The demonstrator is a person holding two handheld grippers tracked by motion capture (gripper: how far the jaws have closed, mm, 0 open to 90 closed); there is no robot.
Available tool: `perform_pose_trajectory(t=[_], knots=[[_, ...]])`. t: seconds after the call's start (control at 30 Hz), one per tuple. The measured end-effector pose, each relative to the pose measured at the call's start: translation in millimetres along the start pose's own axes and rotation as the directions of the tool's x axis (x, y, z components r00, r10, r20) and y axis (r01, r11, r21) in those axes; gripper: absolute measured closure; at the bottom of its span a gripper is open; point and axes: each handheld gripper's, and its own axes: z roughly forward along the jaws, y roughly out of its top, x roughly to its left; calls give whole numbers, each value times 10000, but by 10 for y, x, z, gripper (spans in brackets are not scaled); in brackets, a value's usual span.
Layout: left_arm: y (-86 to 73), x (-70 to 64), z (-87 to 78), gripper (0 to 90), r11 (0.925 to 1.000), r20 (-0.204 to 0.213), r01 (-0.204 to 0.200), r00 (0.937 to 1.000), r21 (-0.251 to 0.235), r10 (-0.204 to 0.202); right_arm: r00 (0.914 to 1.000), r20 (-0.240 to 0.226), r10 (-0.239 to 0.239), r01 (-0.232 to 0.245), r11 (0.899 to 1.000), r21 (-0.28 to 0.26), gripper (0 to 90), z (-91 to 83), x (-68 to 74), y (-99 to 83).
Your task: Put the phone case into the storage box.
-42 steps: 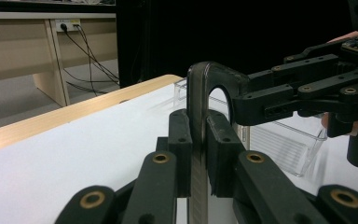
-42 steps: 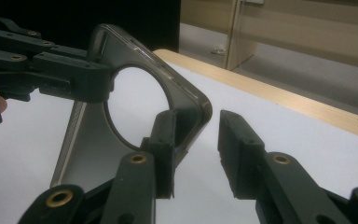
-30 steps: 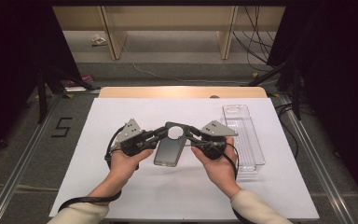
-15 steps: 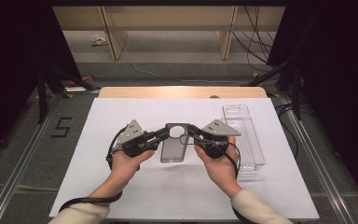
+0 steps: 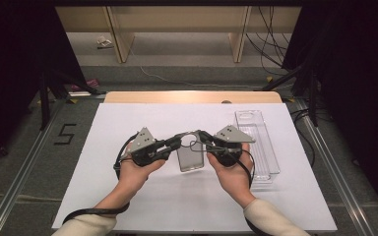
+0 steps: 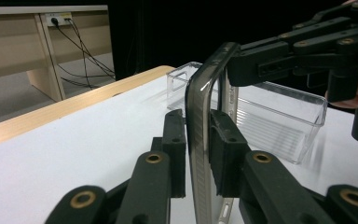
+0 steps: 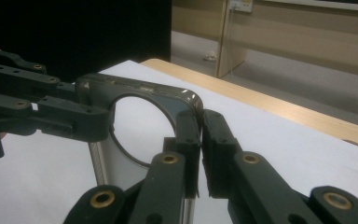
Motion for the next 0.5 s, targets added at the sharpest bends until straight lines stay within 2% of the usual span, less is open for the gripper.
perform_pose_trajectory(t=[0.13, 0.23, 0.33, 0.43, 0.5], knots=[[11, -16, 7, 726, 9999, 59, -90, 9999, 70, 89, 9999, 100, -30, 29, 10000, 49, 872, -10, -3, 10], [29, -33, 10, 674, 9993, 50, -355, 9994, 128, 354, 9998, 186, 1, -3, 10000, 69, 876, -11, -6, 10], [52, -63, 18, 592, 9976, 48, -668, 9978, 182, 668, 9996, 272, -20, 17, 10000, 94, 881, -13, -14, 12], [84, -89, 19, 478, 9967, 115, -783, 9969, 197, 781, 9993, 362, 1, -5, 9999, 119, 888, -17, -25, 14], [99, -108, 15, 451, 9947, 131, -1007, 9949, 200, 1005, 9991, 430, 19, -23, 9999, 102, 891, -21, -31, 18]])
